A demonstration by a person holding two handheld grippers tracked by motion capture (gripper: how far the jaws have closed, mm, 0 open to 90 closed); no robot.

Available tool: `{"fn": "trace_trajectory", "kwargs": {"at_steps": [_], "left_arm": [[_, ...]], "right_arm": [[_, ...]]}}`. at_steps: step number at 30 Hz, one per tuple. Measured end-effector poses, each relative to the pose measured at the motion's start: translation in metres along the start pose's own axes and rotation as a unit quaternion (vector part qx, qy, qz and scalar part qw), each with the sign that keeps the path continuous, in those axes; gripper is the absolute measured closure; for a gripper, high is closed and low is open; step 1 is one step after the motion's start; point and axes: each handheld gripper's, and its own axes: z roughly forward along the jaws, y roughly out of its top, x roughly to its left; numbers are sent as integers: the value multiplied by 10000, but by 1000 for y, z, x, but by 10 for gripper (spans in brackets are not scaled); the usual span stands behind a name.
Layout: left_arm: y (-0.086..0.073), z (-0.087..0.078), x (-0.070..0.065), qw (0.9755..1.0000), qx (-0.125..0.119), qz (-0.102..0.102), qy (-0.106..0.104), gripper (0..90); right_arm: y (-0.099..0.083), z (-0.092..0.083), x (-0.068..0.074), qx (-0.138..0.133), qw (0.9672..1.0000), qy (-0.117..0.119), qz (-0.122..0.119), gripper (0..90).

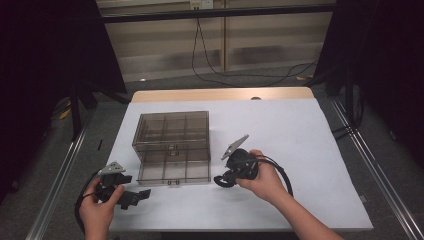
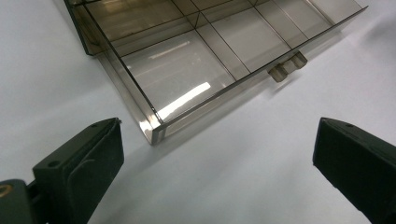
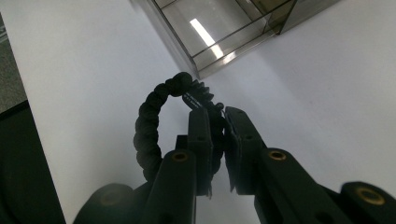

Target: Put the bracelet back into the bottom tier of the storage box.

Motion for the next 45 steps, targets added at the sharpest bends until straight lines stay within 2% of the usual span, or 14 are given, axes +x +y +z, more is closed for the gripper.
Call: {"fn": "trace_trajectory", "kwargs": {"at_steps": [27,40,45], "left_arm": [[1,1,-2,9999,75,50,-71,23],[1,0,-1,9999,61,73,-55,23],[1,0,-1,9999,45,63,-94,23]], "right_arm": [[23,1,4,-66,10000,-38,-31,811],[36,8,5,-46,9999,-120,-101,811],[40,11,4,-70,9999,-116,-32,810]]}}
